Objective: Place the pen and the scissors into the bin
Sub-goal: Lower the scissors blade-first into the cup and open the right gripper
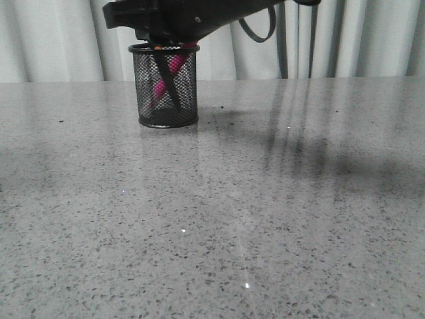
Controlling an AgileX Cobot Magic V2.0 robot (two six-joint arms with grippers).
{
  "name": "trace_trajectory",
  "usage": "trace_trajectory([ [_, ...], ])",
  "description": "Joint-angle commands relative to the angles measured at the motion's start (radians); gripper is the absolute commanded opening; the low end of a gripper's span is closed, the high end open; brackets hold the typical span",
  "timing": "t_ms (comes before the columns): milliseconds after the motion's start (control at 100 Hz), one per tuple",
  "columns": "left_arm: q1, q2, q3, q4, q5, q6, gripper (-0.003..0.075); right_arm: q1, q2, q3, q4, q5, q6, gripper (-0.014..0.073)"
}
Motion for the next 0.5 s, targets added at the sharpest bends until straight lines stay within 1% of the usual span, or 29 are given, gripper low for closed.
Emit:
trace_trajectory([
  [0, -0.008, -0.009, -0.027, -0.048, -0.031, -0.009, -0.0019, -0.005, -0.053, -0.03, -0.028, -0.063, -0.008, 0.0007],
  [170, -0.008, -0.009, -0.027, -0.048, -0.031, -0.009, -0.002, -0.005, -0.055, -0.03, -0.027, -0.071, -0.008, 0.0225],
  [260, -0.008, -0.009, -0.027, -0.048, -0.031, -0.009, -0.0019, -0.005, -0.061, -0.03, -0.029, -0.093, -0.008, 0.0304],
  [330, -0.008, -0.009, -0.027, -0.048, -0.031, -0.009, -0.0019, -0.005, -0.07, -0.03, -0.029, -0.115, -0.008, 0.0332],
  [490, -0.008, -0.009, -0.027, -0.048, -0.031, -0.009, -0.0019, -0.005, -0.107, -0.03, -0.029, -0.169, -0.009, 0.0328],
])
